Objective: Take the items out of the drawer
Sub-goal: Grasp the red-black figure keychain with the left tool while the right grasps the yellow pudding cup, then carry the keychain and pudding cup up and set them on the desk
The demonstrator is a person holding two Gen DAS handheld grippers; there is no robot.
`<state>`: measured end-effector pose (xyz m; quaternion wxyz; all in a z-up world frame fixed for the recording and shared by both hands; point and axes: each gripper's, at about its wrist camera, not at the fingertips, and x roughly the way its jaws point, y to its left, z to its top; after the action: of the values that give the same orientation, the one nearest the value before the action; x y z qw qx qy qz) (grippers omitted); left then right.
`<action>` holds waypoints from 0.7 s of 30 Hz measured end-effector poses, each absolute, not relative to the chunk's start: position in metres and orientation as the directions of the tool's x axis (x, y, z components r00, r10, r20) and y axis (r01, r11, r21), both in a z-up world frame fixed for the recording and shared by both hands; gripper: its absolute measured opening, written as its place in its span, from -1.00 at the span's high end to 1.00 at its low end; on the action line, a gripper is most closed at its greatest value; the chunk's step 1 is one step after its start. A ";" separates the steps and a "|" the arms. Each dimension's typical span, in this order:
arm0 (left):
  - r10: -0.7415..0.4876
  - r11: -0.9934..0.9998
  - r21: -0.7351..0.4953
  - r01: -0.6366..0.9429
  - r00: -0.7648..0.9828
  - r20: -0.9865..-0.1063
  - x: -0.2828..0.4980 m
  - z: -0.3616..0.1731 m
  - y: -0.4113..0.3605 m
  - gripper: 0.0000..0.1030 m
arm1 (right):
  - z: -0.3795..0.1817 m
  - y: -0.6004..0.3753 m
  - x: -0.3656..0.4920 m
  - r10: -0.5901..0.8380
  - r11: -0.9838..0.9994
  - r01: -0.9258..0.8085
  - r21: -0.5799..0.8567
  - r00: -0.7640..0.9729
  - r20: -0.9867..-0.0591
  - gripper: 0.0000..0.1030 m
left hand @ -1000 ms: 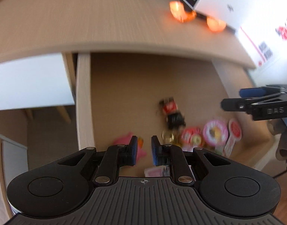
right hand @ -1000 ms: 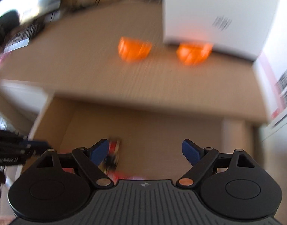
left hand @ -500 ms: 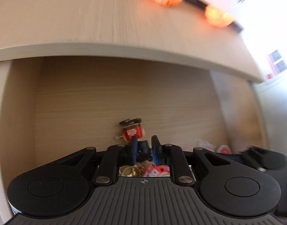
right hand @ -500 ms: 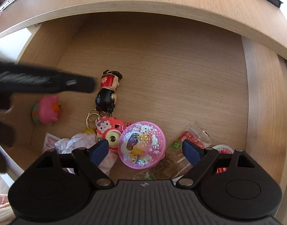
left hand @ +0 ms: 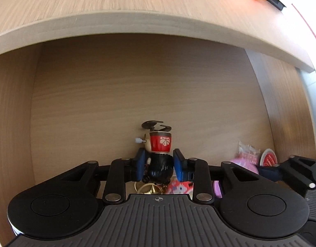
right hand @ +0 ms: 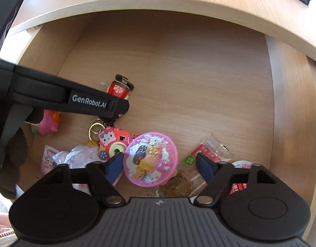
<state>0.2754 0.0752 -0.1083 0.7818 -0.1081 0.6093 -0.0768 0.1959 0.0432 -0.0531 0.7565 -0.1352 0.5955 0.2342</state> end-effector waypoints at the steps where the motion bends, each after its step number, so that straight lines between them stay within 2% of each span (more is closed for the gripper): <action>1: -0.255 0.965 -0.263 -0.003 0.239 -0.937 0.273 -0.108 0.076 0.38 | -0.055 0.045 0.197 0.186 0.849 -0.523 0.072 0.169 -0.968 -0.08; 7: -0.283 0.957 -0.290 0.006 0.233 -0.930 0.252 -0.099 0.091 0.38 | -0.052 0.046 0.194 0.177 0.853 -0.519 0.053 0.193 -0.965 0.00; 8: -0.286 0.956 -0.292 0.016 0.245 -0.926 0.247 -0.093 0.094 0.38 | -0.049 0.046 0.193 0.175 0.855 -0.517 0.046 0.203 -0.963 0.18; 9: -0.293 0.955 -0.296 0.027 0.260 -0.920 0.241 -0.085 0.097 0.38 | -0.044 0.044 0.193 0.180 0.858 -0.512 0.049 0.209 -0.961 0.26; 13: -0.340 0.939 -0.338 0.066 0.337 -0.878 0.210 -0.047 0.115 0.38 | -0.008 0.030 0.190 0.226 0.878 -0.473 0.069 0.283 -0.932 0.26; 17: -0.391 0.913 -0.396 0.095 0.474 -0.789 0.193 0.015 0.141 0.39 | 0.044 0.017 0.190 0.276 0.897 -0.433 0.084 0.404 -0.872 0.26; 21: -0.404 0.902 -0.393 0.178 0.668 -0.625 0.187 0.101 0.162 0.39 | 0.114 0.001 0.195 0.369 0.899 -0.415 0.139 0.550 -0.749 0.26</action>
<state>0.1873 0.1623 0.1011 0.9006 -0.1510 0.3741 -0.1616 0.1951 0.0013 0.1139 0.8799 -0.0271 0.4188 0.2226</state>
